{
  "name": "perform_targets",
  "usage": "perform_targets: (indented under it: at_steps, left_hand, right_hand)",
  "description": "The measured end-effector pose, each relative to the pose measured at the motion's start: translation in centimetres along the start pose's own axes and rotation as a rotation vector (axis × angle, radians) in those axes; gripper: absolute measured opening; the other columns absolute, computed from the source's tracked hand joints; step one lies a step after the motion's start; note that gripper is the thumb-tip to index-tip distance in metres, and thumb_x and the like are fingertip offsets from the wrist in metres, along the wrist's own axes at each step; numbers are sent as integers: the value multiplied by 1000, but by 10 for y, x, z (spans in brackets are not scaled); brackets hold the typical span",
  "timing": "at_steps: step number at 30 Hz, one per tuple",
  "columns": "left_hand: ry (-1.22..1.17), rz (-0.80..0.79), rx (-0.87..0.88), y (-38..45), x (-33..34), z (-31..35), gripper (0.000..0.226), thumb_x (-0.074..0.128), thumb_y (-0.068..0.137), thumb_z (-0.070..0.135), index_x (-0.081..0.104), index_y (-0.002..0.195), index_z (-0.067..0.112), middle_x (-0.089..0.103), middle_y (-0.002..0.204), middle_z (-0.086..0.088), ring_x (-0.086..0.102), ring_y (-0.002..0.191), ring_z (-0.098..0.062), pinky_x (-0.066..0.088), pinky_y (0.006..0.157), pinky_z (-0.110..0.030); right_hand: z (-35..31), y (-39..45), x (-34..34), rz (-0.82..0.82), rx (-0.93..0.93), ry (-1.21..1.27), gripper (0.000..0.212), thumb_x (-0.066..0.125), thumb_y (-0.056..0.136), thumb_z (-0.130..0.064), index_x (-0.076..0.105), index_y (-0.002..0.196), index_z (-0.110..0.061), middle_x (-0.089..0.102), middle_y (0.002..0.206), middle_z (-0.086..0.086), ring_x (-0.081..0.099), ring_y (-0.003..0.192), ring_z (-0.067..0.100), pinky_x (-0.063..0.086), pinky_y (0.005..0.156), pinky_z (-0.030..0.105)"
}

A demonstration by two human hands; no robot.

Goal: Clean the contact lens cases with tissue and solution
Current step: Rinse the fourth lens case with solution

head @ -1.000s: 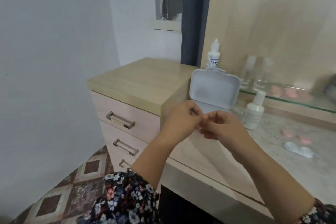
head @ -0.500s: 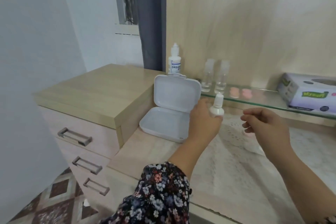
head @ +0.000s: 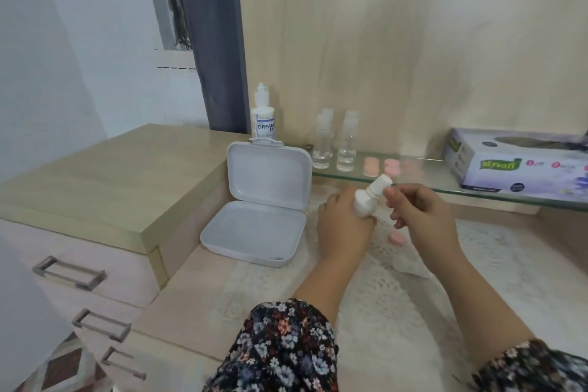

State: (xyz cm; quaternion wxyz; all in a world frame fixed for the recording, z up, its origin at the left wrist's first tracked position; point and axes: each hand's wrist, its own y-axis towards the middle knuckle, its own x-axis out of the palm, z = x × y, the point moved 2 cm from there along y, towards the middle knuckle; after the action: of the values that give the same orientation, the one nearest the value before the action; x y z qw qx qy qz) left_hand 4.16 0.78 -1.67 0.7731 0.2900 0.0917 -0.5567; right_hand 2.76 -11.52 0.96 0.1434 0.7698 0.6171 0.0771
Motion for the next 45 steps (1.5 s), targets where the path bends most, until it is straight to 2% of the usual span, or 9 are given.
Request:
perform_targets:
  at_steps: [7,9,14,17,22,29,34,39,45]
  left_hand:
    - [3,-67,182,0,6,-4,44,68,74,14,60,115,28,55,110,4,41,105,-19,37,80,-30]
    - [-59,-94,155,0,8,-6,47,71,70,12,61,113,30,55,107,6,46,104,-20,43,83,-34]
    - [-100,-84,125,1,7,-7,48,71,67,11,62,108,33,56,99,6,52,99,-23,48,83,-42]
    - [-75,-77,133,1,7,-8,47,72,69,10,62,111,29,56,101,4,50,101,-23,46,84,-39]
    - [-37,-117,177,-3,9,-4,45,68,71,7,63,111,27,55,106,3,44,104,-22,40,81,-33]
    - [-46,-139,168,-1,8,-3,43,67,72,7,62,111,26,53,101,6,43,104,-20,37,77,-29]
    - [-156,-136,99,0,8,-6,44,67,69,12,55,105,35,58,102,10,54,102,-20,50,84,-42]
    - [-229,-147,-2,0,3,-5,47,74,72,10,45,104,30,56,102,5,57,90,-11,46,68,-24]
    - [-238,-164,-4,-1,0,-6,45,75,71,8,46,100,26,56,97,4,57,84,-13,42,62,-22]
  right_hand:
    - [-3,-2,-11,49,-11,-25,15,75,82,-21,62,83,-12,56,72,5,47,51,-1,38,39,10]
    - [-2,-2,-14,-7,-7,-11,9,73,83,-11,67,88,-14,60,78,5,51,57,-1,41,43,10]
    - [-1,0,-22,-166,-38,82,40,62,84,8,66,106,-25,66,93,-5,60,82,8,50,71,22]
    - [2,2,-27,-106,21,105,14,63,89,-8,70,96,-19,68,86,-9,58,82,10,45,70,28]
    - [-1,-2,-28,-150,-18,97,19,61,89,-22,71,106,-26,68,99,-8,59,85,2,45,69,19]
    - [3,-1,-28,-45,-60,-7,25,76,79,-7,69,92,-27,71,86,-8,63,79,8,52,77,24]
    - [4,6,-43,2,-38,89,27,73,79,1,64,92,-21,66,86,-2,61,80,14,50,75,25]
    - [25,10,-50,41,37,-310,19,72,82,-6,66,95,-20,67,88,-2,60,76,8,43,53,8]
    - [38,16,-53,82,68,-536,27,60,86,-3,67,103,-23,65,93,-4,58,83,10,41,63,19]
